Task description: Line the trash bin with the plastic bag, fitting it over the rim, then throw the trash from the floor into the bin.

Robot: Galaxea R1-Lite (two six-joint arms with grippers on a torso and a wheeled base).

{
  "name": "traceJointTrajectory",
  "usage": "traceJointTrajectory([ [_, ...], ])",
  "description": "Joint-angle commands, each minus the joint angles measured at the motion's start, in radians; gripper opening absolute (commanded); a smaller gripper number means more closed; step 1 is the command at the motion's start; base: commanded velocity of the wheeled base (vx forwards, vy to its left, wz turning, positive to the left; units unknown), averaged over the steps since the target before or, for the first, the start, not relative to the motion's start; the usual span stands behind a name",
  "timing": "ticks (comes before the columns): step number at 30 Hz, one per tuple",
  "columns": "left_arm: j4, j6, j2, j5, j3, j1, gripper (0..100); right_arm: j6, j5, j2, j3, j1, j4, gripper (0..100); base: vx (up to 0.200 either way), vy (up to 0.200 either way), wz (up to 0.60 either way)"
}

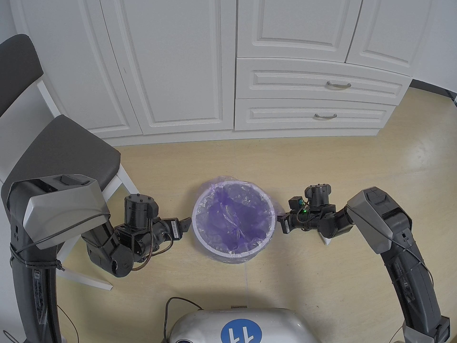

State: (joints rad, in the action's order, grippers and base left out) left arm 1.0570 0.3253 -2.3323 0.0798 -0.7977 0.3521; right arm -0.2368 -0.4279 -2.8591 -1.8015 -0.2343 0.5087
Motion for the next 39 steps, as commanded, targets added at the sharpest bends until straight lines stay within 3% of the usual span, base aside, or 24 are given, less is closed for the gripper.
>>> traceJointTrajectory([
  [1, 0.001, 0.001, -0.044, 0.0, -0.021, 0.002, 100, 0.024, -0.019, -0.074, -0.102, -0.01, -0.03, 0, 0.0, 0.0, 0.0],
  [12, 0.135, 0.049, -0.041, 0.002, 0.017, -0.021, 100, 0.044, -0.026, -0.121, -0.182, -0.01, -0.088, 0, 0.0, 0.0, 0.0],
  [21, 0.27, 0.051, 0.002, 0.0, 0.129, -0.025, 100, 0.056, -0.043, -0.123, -0.187, -0.01, -0.102, 0, 0.0, 0.0, 0.0],
  [22, 0.282, 0.051, -0.001, 0.002, 0.133, -0.025, 100, 0.054, -0.043, -0.123, -0.187, -0.01, -0.101, 100, 0.0, 0.0, 0.0],
  [30, 0.293, 0.049, 0.005, 0.002, 0.135, -0.028, 100, 0.067, -0.043, -0.097, -0.124, 0.001, -0.032, 100, 0.0, 0.0, 0.0],
  [31, 0.291, 0.047, 0.016, 0.002, 0.137, -0.028, 100, 0.079, -0.057, -0.083, -0.078, 0.016, 0.057, 100, 0.0, 0.0, 0.0],
  [33, 0.291, 0.044, 0.021, 0.002, 0.137, -0.028, 100, 0.09, -0.077, -0.069, -0.041, 0.03, 0.105, 100, 0.0, 0.0, 0.0],
  [39, 0.291, 0.04, 0.027, 0.002, 0.152, -0.021, 100, 0.096, -0.219, 0.007, 0.054, 0.09, 0.125, 100, 0.0, 0.0, 0.0],
])
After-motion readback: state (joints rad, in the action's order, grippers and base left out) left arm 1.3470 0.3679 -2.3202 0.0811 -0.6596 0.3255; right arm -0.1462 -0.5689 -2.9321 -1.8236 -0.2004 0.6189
